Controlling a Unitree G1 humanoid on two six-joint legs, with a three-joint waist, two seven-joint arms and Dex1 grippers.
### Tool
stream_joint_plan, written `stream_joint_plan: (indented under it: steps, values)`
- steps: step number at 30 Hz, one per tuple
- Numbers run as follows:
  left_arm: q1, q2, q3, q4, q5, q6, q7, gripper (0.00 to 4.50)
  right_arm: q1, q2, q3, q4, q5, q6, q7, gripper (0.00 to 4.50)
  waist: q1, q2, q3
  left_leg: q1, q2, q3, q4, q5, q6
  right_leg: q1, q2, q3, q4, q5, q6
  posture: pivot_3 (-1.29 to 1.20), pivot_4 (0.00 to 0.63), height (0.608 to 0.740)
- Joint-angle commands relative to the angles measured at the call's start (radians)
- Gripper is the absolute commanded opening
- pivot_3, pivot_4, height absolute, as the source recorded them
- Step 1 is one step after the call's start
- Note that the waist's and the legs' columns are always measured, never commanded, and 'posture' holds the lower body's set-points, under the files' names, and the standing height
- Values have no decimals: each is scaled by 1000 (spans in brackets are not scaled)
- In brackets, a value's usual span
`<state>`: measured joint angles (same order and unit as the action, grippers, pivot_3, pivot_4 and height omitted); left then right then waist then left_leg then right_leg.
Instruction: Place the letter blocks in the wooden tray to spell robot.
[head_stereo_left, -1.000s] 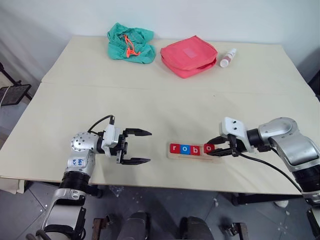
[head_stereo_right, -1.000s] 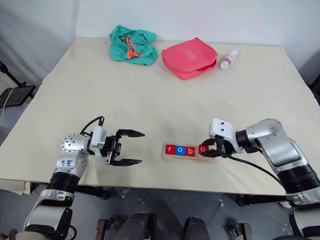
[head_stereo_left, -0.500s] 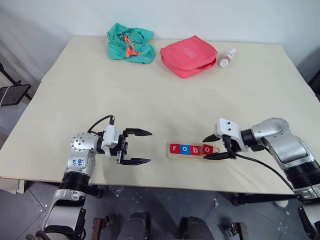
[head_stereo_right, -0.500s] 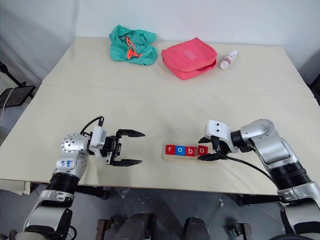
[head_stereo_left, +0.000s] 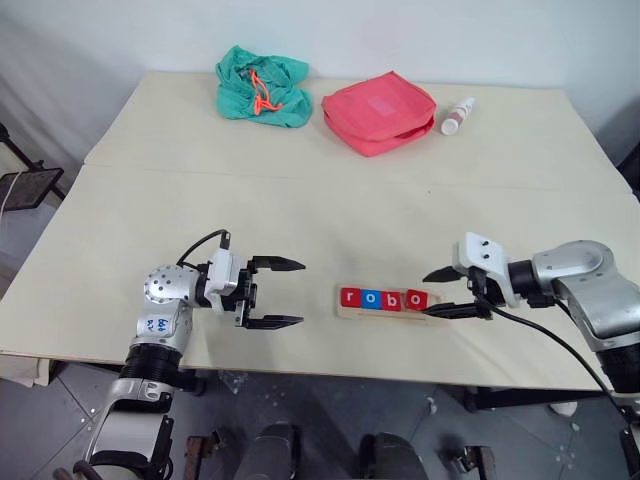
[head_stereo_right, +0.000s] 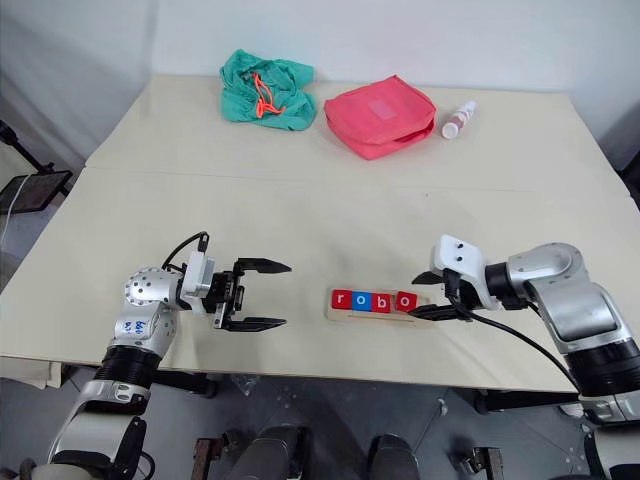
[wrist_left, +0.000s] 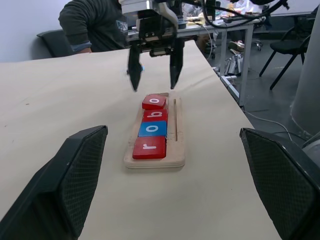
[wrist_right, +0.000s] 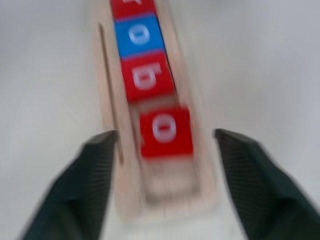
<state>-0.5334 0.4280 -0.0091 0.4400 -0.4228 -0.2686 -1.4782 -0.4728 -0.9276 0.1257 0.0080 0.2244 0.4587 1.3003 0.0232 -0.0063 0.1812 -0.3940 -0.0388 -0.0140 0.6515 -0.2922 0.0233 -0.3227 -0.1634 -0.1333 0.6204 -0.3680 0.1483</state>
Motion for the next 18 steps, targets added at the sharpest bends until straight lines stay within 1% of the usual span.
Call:
stream_joint_plan:
  steps: [1, 6, 18]
  values:
    - [-11, -9, 7, -10, -9, -9, 1, 4500, 7, -19, -38, -20, 10, 5, -13, 1817, -2, 0, 0, 0, 0, 0, 0, 0, 0, 0, 0, 0, 0, 0, 0, 0, 150, 740]
    - [-21, -18, 6, -2, -5, -10, -1, 4500, -4, -1, -12, 20, -20, -18, -29, 23, -2, 0, 0, 0, 0, 0, 0, 0, 0, 0, 0, 0, 0, 0, 0, 0, 150, 740]
    - [-10, -12, 10, -13, -6, -9, 5, 4500, -24, 42, 28, 32, -31, -22, -22, 23, 0, 0, 0, 0, 0, 0, 0, 0, 0, 0, 0, 0, 0, 0, 0, 0, 150, 740]
